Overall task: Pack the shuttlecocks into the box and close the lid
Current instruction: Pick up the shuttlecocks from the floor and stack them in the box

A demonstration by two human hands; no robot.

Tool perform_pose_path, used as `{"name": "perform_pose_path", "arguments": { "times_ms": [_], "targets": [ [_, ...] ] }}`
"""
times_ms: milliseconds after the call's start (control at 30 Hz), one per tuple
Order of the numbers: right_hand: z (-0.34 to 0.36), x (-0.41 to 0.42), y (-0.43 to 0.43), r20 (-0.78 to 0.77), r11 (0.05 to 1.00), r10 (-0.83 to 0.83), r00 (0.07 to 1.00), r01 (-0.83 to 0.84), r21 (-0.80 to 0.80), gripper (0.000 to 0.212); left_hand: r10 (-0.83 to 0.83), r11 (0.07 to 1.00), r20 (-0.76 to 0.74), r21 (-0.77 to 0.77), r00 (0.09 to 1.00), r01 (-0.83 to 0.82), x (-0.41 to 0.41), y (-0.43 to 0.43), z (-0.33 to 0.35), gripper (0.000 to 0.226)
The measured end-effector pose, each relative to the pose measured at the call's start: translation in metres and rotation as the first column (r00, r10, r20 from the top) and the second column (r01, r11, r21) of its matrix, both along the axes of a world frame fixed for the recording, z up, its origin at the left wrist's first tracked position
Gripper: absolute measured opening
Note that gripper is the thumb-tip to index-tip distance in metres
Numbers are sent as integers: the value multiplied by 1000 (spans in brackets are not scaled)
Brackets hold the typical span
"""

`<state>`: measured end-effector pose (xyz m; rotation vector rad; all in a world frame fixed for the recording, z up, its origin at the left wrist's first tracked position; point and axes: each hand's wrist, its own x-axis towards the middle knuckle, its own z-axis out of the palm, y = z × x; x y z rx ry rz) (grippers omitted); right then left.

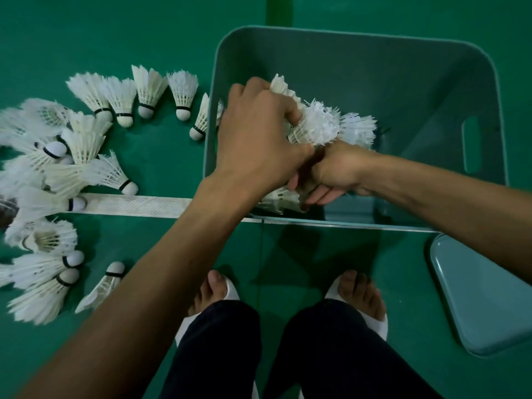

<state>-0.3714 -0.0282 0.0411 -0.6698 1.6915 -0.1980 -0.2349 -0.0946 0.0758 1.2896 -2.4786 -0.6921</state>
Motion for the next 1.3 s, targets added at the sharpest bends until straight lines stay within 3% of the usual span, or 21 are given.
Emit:
{"name": "perform_pose_path", "arguments": {
  "times_ms": [100, 200, 267, 467, 567, 633, 733, 867, 1000, 1133, 1200, 1300],
  "targets": [
    [-6, -1, -4, 35, 997, 62, 997, -64, 42, 22, -12, 999, 49, 32, 999, 10, -3, -2, -2, 34],
    [-4, -5, -3, 43, 998, 44, 998, -46, 42, 7, -6, 998, 66, 57, 998, 2, -3, -3, -3, 33],
    [-4, -8, 1, 52, 998, 18, 998, -21, 55, 17, 0, 997, 74, 76, 997, -5, -3, -2, -3, 33],
    [-7, -14, 0, 221, 994, -26, 975, 0, 114, 21, -10, 995, 79, 95, 997, 2, -4, 3, -4, 32],
    [2, -26, 1, 267, 991, 71, 961, -100, 94, 20, 0, 997, 74, 83, 997, -6, -3, -1, -5, 34],
    [16, -39, 4, 201, 982, 148, 968, -168, 87, 20, 12, 996, 77, 84, 997, -19, -2, -5, -5, 36],
    [46, -56, 15, -50, 989, 149, 988, -149, 11, 16, -1, 994, 124, 105, 992, -12, -2, -5, -4, 34],
    [76, -50, 34, -292, 967, 64, 954, -131, -217, 41, -83, 986, 232, 163, 969, 46, -8, 7, 1, 32],
    [64, -25, 44, -236, 934, -52, 970, -36, -355, 39, -184, 970, 289, 211, 940, 125, -13, 21, 5, 41],
    [47, -15, 46, -100, 957, -96, 990, 64, -284, 34, -236, 951, 309, 270, 921, 153, -9, 28, 4, 44],
    [50, -21, 48, -106, 959, -161, 981, 131, -250, 25, -226, 938, 273, 319, 935, 133, -1, 27, 6, 41],
    [54, -38, 54, -161, 959, -212, 964, 174, -221, 19, -142, 961, 233, 266, 962, 77, 11, 23, 10, 26]
  ]
}}
